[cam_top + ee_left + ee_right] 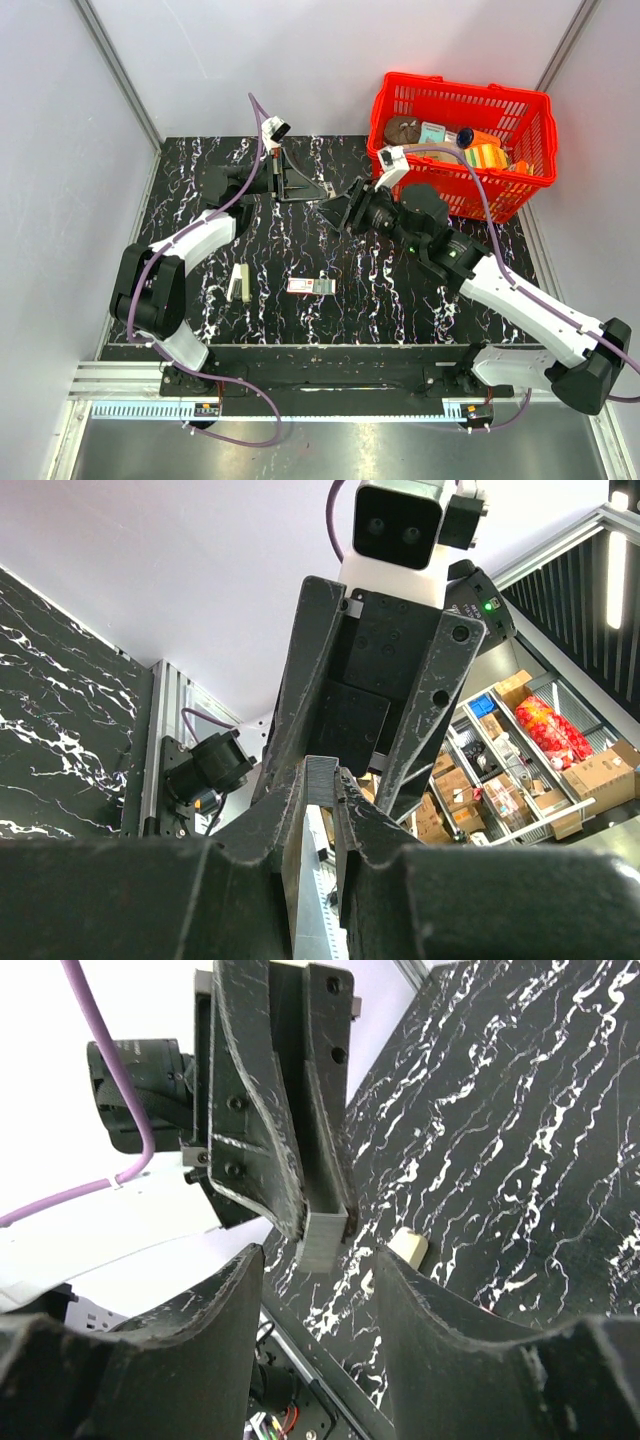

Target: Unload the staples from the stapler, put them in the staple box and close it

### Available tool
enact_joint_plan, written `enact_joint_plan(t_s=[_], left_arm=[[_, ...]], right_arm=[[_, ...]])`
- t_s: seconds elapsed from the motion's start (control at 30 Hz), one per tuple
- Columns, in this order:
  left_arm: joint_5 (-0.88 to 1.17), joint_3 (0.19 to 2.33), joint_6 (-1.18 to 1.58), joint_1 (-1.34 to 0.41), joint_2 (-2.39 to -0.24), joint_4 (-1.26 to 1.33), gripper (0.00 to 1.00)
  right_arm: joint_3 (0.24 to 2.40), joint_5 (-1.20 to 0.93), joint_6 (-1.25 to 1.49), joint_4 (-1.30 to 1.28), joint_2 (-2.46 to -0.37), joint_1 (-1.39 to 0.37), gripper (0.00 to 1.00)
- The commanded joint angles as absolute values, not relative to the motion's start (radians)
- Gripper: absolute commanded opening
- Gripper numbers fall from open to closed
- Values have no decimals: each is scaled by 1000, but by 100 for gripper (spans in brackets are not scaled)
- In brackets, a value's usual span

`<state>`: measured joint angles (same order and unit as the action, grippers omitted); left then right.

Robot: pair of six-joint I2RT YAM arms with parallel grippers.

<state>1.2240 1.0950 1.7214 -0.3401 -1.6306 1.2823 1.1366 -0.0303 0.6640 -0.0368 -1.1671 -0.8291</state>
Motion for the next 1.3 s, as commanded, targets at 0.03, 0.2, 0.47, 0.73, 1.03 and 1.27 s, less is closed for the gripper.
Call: enact_joint_plan(t_s=[0.03,0.2,0.47,0.73,1.03,1.27], left_arm=[[1221,1094,1723,-344,-1603,1657,0],[1229,1094,1717,-344,-1597,1657,0],[1235,1091,1712,-345,-1591,1654,0],[1308,1101,1698,-373,-1597,1664,11],[1335,1143,1651,-345,-1594,1666,99],[1374,1157,1338,-252,-1536,1364,99]], right_arm=[[1201,-41,667,43,-1175,-822,52],[1207,-34,663,46,-1183,-821,49],[1201,-37,672,52,-1186,-822,36],[1193,-17,664,41,-1170,-822,19],[1158,-14,660,-34,-1155,-822,9],[1115,-43,676,-116,-1161,-822,7]])
